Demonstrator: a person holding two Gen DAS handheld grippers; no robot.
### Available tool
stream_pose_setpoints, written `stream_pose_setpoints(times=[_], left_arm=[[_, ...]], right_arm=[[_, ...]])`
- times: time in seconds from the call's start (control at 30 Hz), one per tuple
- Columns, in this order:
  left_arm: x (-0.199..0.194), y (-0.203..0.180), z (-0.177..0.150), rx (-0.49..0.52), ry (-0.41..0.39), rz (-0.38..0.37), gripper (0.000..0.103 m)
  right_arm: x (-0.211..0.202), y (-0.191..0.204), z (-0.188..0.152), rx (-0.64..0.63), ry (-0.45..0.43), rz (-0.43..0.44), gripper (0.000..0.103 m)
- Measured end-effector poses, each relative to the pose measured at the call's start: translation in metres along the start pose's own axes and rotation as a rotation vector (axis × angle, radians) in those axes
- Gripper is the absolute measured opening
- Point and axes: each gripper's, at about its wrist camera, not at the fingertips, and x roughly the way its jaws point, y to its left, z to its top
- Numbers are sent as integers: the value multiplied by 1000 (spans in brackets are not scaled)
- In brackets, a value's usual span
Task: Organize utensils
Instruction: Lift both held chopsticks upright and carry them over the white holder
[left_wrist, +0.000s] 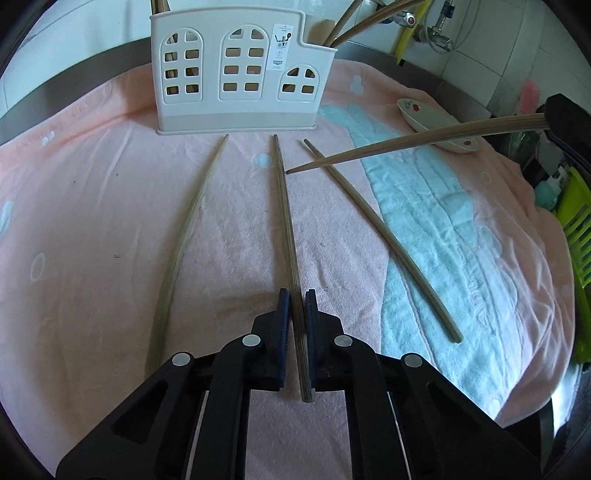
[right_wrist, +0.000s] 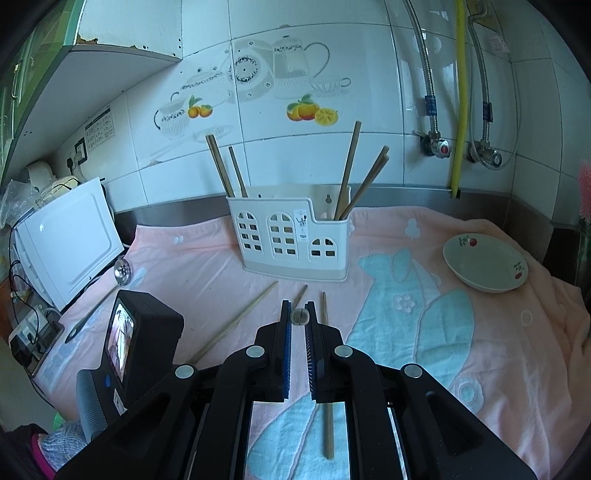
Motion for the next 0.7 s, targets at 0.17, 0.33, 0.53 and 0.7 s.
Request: stream_pose_setpoints(times=[0.17,0.33,0.53,0.7], left_arm=[[-19,6,5,2,-27,-6,6],[-53,12,19,16,-110,-11,6],[-90,17,44,42,-219,-15,6],[-106,20,63,69,-252,-34,6]], right_arm=[[-1,-1,6,7,-9,3,7],[-1,-3,15,21,-12,21,7],[7,-2,31,3,14,34,7],[14,-3,47,-14,42,56,7]])
